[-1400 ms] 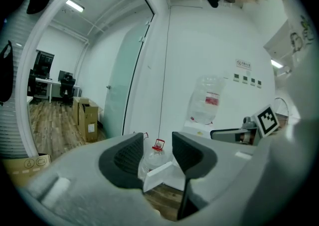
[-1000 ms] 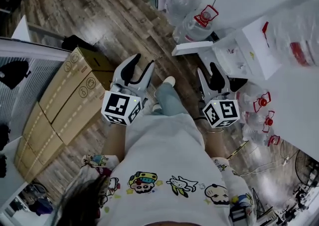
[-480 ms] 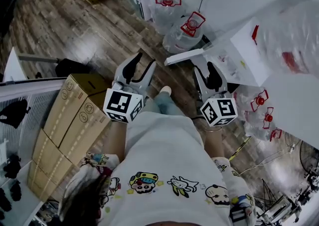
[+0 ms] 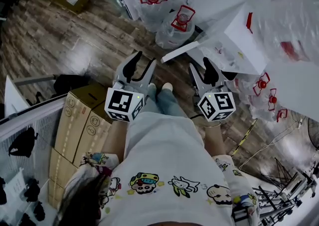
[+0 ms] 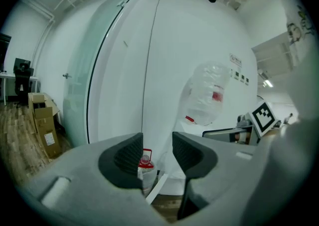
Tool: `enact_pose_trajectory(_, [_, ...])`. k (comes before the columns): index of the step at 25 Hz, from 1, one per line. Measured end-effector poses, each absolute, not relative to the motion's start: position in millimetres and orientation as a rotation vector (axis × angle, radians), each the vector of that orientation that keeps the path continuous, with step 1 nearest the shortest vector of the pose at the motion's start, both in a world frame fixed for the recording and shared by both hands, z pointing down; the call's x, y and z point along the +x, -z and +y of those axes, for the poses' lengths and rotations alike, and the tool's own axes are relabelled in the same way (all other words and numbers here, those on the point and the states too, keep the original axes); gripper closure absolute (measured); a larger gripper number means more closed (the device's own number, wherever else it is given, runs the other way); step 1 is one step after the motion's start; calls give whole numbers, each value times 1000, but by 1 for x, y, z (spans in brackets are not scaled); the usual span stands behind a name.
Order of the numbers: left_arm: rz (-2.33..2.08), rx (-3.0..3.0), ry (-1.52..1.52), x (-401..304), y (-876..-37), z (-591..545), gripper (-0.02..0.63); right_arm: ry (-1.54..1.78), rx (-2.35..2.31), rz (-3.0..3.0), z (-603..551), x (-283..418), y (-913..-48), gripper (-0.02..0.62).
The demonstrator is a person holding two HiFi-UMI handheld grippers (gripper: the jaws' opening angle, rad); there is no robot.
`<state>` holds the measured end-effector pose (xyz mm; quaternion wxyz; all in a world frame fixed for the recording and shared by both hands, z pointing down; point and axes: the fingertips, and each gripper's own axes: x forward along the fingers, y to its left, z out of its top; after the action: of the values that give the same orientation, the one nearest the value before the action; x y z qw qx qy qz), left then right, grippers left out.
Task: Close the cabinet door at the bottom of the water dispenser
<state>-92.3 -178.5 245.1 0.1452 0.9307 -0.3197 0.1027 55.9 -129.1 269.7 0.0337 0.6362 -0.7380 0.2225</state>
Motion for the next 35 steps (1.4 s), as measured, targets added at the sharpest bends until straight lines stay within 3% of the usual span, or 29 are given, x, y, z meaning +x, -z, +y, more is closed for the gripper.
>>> enact_pose_trajectory(14, [-780,2651,-398,-86,-308,-203,428,-849,1994,-2146,-150,39,-336,348])
enact_pose_trajectory(35, [-689,2541,-562,-79,-500,-213,428,-1178,2026,-1880,-178,42,-556,272])
